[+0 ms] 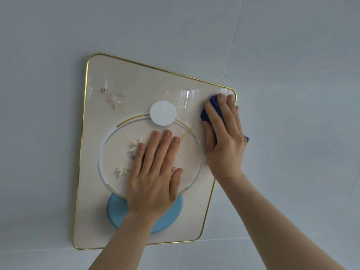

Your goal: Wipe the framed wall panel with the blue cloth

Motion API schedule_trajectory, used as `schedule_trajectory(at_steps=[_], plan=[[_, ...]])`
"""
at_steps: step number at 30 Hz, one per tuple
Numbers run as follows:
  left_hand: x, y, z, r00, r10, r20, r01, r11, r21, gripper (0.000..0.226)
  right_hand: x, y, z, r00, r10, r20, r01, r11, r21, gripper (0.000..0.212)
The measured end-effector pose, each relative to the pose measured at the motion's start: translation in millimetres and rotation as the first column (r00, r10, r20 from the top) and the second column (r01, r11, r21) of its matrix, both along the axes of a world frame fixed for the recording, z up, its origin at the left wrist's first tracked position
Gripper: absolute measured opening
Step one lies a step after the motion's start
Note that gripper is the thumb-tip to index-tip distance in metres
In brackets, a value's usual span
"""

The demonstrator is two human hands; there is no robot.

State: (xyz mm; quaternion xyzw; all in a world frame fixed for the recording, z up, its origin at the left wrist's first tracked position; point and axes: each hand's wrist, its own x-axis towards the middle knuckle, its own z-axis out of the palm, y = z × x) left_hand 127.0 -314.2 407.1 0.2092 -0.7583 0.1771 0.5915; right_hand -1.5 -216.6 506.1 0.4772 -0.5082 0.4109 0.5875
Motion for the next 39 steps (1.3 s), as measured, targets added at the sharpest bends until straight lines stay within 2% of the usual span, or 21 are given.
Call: schedule_trajectory(at_steps=[7,10,13,15,17,19,22,24,27,29,34,39], plan=[[21.9,17.5,11.5,0.989,-0.13,0.075,0.121,0.986,0.118,0.059,13.0,24.5,0.9,0.993,-0.105,-0.059,0.113,0.985,0.134,0.034],[37.1,25.4,19.9,0.973,-0.165,0.163,0.134,0.973,0.185,0.06,27.4,43.0,-8.4,0.978,-0.2,-0.058,0.208,0.92,0.331,0.047],[52.4,31.9,29.9,0.948,-0.253,0.191,0.194,0.939,0.283,0.064,44.7,65.0,-28.2,0.954,-0.296,0.037,0.237,0.829,0.507,0.039],[65.0,35.5,37.2,0.937,-0.3,0.181,0.234,0.92,0.314,0.063,57.1,74.7,-36.3,0.938,-0.3,0.176,0.161,0.823,0.545,0.027],[81.2,35.4,44.4,0.941,-0.3,0.155,0.25,0.928,0.277,0.059,71.8,80.1,-37.6,0.891,-0.206,0.404,-0.005,0.886,0.463,0.022],[97.2,28.9,51.0,0.956,-0.278,0.09,0.25,0.938,0.239,0.056,83.9,82.2,-29.3,0.797,-0.053,0.602,-0.152,0.946,0.285,0.024],[117.6,10.7,59.8,0.978,-0.206,-0.019,0.204,0.943,0.264,0.057,98.0,76.9,-5.4,0.708,0.154,0.689,-0.284,0.956,0.078,0.031],[127.3,-3.9,64.2,0.986,-0.143,-0.082,0.161,0.943,0.291,0.058,108.8,65.5,12.4,0.717,0.245,0.653,-0.336,0.942,0.015,0.032],[134.9,-28.7,66.5,0.987,-0.066,-0.144,0.111,0.938,0.329,0.063,126.8,39.5,33.2,0.794,0.331,0.51,-0.379,0.925,-0.01,0.034],[134.6,-45.4,66.0,0.987,-0.04,-0.155,0.09,0.94,0.33,0.066,133.9,17.1,41.2,0.862,0.321,0.392,-0.358,0.934,0.022,0.034],[124.7,-74.7,58.8,0.992,-0.032,-0.124,0.064,0.963,0.261,0.066,133.6,-39.5,43.5,0.952,0.24,0.192,-0.267,0.955,0.128,0.032],[108.8,-90.5,47.8,0.983,0.016,-0.182,0.022,0.979,0.205,0.069,125.0,-77.1,27.9,0.98,0.196,0.041,-0.199,0.974,0.108,0.037]])
